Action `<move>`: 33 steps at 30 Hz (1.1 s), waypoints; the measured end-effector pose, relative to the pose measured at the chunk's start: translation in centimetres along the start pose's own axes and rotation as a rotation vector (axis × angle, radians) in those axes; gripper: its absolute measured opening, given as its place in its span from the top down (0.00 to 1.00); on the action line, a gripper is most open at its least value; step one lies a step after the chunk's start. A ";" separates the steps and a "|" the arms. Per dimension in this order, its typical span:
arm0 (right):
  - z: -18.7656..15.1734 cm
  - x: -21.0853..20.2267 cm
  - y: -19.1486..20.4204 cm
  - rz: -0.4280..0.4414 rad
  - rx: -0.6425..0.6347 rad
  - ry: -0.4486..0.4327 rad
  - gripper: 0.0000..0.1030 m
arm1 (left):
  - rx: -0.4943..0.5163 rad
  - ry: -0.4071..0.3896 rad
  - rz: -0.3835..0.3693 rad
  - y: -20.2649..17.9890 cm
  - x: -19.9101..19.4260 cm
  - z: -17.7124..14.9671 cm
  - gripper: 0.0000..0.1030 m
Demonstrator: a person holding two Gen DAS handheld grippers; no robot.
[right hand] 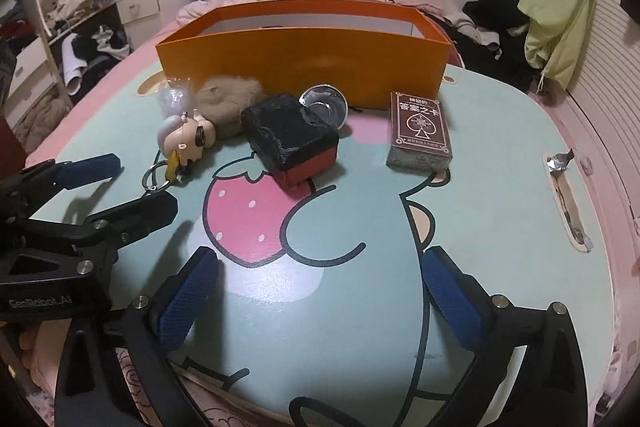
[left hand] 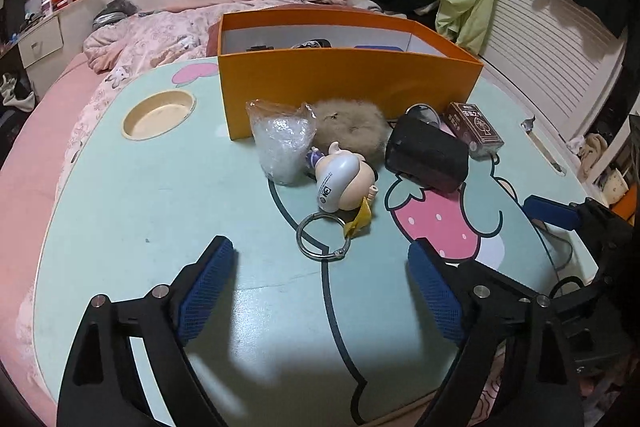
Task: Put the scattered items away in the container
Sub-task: 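Open both tools and withdraw them back over the table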
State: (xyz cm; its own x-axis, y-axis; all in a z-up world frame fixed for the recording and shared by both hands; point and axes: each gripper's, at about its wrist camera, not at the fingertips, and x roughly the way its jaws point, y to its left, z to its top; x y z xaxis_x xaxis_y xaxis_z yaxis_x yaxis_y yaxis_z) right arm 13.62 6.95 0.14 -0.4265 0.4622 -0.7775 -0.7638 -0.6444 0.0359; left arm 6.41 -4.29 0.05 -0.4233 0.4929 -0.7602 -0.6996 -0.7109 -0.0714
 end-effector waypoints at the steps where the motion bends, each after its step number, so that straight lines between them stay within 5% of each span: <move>1: 0.0 0.0 0.0 0.000 0.001 0.000 0.01 | 0.001 0.000 0.000 0.0 0.0 0.0 0.13; 24: -0.1 0.0 0.0 -0.012 0.009 0.000 0.01 | -0.043 -0.010 -0.019 0.8 -0.6 0.1 0.13; 30: -0.1 0.0 0.0 -0.013 0.010 0.000 0.01 | -0.038 -0.083 -0.057 0.9 -2.0 0.9 0.14; 33: -0.1 0.1 -0.1 -0.014 0.010 0.001 0.01 | -0.014 -0.119 -0.051 0.9 -2.6 1.8 0.22</move>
State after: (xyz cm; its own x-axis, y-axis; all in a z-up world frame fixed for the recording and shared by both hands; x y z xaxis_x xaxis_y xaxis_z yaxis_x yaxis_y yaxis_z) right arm 13.69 6.94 0.03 -0.4158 0.4705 -0.7783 -0.7743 -0.6320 0.0316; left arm 5.85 -5.37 3.11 -0.4531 0.5843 -0.6733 -0.7141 -0.6900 -0.1182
